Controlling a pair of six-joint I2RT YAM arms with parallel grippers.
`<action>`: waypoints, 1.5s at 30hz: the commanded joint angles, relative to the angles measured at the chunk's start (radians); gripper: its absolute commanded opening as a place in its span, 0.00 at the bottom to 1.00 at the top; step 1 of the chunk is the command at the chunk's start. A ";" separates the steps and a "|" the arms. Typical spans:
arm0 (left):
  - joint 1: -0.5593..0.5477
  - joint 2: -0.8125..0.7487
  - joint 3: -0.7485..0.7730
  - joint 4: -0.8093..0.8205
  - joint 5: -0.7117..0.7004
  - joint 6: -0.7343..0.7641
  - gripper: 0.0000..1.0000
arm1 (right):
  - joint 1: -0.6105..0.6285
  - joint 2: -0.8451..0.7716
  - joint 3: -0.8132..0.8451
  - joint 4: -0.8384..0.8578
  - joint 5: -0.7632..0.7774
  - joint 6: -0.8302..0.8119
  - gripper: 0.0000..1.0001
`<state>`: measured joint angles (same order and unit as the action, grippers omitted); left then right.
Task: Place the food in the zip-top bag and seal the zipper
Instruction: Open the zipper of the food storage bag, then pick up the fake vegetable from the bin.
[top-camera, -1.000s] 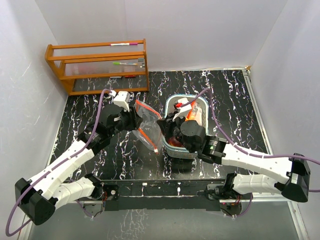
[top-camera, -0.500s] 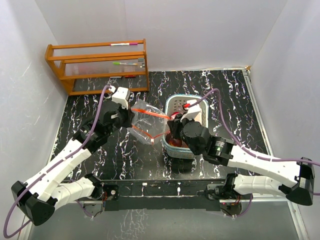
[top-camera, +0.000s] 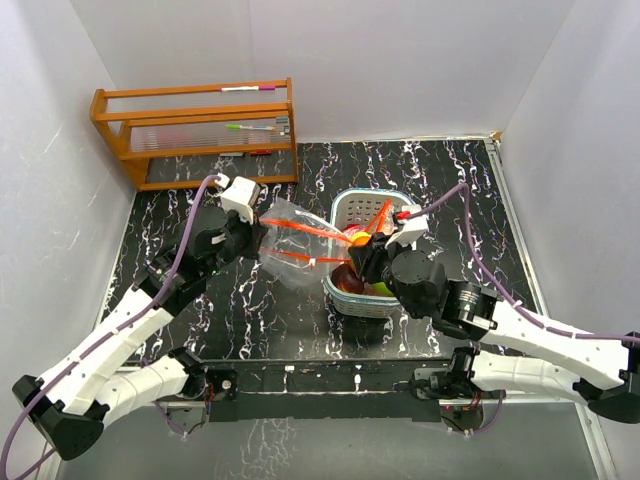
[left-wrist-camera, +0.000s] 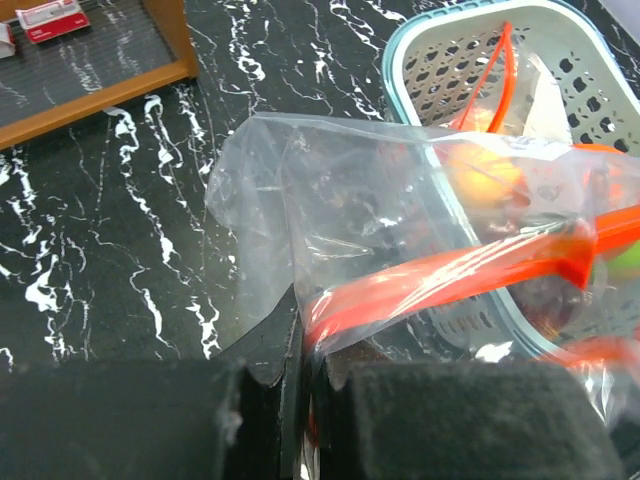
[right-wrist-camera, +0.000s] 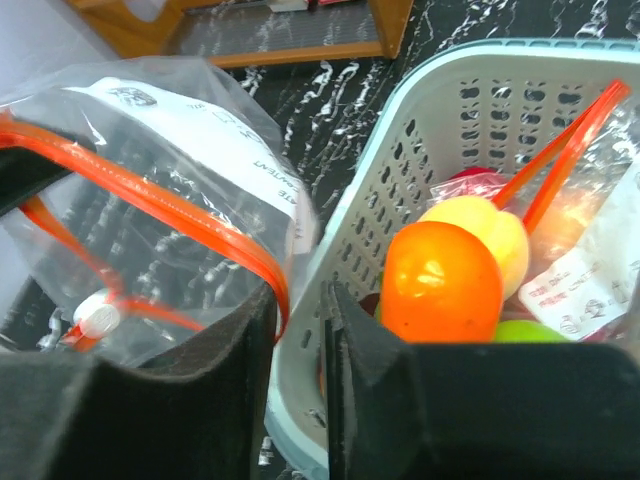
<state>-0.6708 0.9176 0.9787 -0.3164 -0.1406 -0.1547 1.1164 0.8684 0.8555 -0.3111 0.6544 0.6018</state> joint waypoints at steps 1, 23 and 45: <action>0.030 -0.019 -0.001 0.055 -0.013 0.024 0.00 | -0.017 0.013 0.015 0.031 -0.065 -0.188 0.38; 0.030 0.100 -0.023 -0.002 -0.170 0.031 0.00 | -0.017 0.077 0.123 -0.299 0.096 0.053 0.96; 0.030 0.114 -0.048 0.013 -0.099 0.020 0.00 | -0.300 0.138 -0.048 0.023 -0.275 -0.086 0.45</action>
<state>-0.6449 1.0416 0.9329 -0.3172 -0.2501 -0.1337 0.8223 1.0168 0.8024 -0.3920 0.4477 0.5522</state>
